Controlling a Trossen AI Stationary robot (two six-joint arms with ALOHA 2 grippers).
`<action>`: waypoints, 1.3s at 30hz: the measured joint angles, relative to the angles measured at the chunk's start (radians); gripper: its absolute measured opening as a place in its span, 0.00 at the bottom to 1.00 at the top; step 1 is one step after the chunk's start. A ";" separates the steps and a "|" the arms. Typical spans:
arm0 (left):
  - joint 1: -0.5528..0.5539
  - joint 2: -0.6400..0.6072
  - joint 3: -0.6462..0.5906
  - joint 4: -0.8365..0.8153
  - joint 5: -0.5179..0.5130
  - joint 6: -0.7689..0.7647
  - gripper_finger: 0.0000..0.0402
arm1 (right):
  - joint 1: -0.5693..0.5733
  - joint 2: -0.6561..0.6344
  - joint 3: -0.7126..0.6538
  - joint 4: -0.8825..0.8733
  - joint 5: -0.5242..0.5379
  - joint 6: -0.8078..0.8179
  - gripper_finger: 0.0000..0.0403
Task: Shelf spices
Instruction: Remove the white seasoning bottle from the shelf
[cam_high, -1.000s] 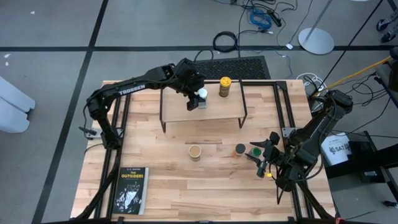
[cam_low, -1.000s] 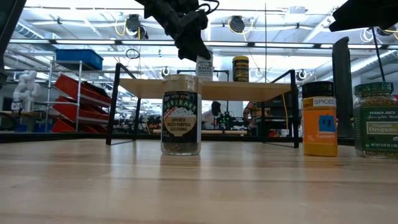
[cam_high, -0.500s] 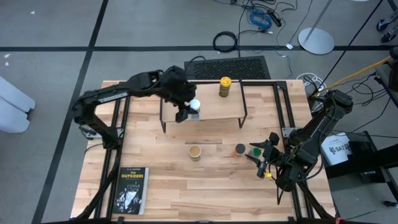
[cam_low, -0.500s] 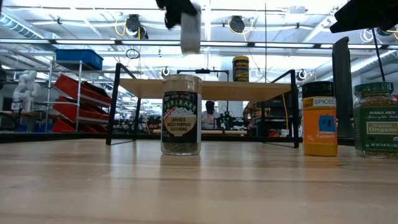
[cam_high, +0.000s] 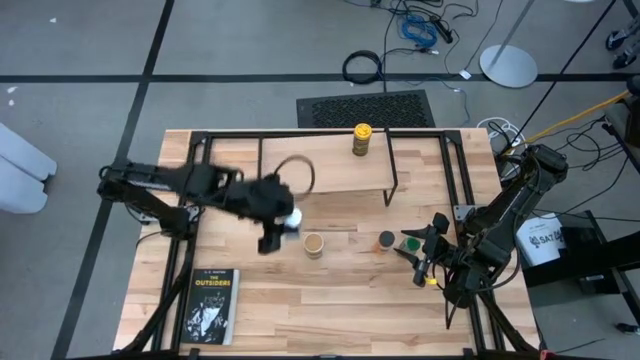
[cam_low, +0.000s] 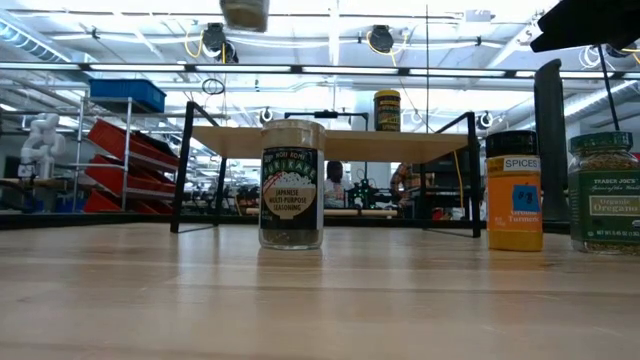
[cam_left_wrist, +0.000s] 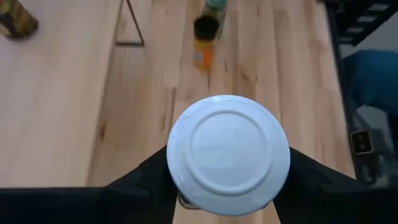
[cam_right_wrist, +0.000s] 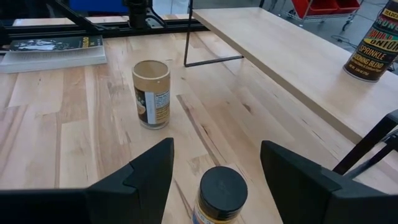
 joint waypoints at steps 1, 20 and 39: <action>-0.032 0.002 -0.022 -0.004 -0.037 -0.033 0.50 | 0.000 0.000 0.000 0.003 0.000 0.000 0.57; -0.254 0.007 -0.591 0.487 -0.345 -0.298 0.52 | -0.004 0.000 0.000 0.038 0.049 -0.060 0.57; -0.221 0.061 -0.747 0.659 -0.390 -0.295 0.53 | -0.040 0.000 0.000 0.040 0.065 -0.080 0.57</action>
